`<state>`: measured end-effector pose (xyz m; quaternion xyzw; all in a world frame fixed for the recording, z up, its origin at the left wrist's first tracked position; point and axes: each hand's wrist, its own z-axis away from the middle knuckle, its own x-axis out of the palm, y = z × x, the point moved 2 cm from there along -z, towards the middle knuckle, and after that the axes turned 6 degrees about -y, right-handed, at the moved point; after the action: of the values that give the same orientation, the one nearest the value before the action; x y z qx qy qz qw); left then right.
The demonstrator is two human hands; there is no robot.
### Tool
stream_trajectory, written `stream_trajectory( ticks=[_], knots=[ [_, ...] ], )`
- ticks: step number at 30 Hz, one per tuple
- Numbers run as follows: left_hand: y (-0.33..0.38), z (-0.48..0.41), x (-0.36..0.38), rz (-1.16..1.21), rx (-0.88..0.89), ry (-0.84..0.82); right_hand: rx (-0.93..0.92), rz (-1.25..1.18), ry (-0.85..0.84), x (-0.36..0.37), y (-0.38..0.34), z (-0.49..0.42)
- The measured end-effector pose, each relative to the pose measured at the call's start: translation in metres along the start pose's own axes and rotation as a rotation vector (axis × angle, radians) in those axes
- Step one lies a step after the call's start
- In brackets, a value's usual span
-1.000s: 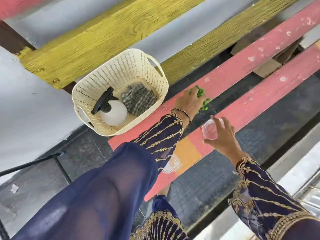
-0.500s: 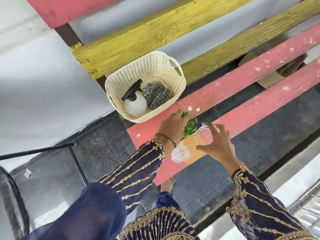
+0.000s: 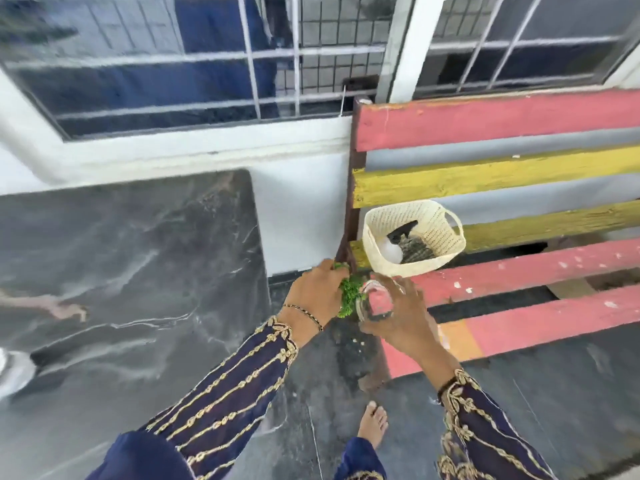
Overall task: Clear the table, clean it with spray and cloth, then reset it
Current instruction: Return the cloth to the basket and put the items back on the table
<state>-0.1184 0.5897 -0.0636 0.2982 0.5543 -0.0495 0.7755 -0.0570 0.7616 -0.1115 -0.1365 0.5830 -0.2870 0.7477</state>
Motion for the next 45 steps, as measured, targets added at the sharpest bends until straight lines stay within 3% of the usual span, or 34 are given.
stream_trajectory(
  ticks=[8, 18, 30, 45],
  knots=[
    [-0.096, 0.126, -0.104, 0.004, -0.147, 0.215, -0.258, 0.079, -0.09, 0.038, -0.172, 0.029],
    [-0.199, 0.196, -0.161, 0.077, -0.333, 0.388, -0.422, 0.247, -0.205, 0.096, -0.296, 0.011],
    [-0.35, 0.163, -0.204, 0.121, -0.405, 0.368, -0.348, 0.252, -0.262, 0.166, -0.376, -0.115],
    [-0.499, 0.157, -0.244, 0.159, -0.539, 0.444, -0.203, 0.311, -0.247, 0.189, -0.442, -0.239]
  ],
)
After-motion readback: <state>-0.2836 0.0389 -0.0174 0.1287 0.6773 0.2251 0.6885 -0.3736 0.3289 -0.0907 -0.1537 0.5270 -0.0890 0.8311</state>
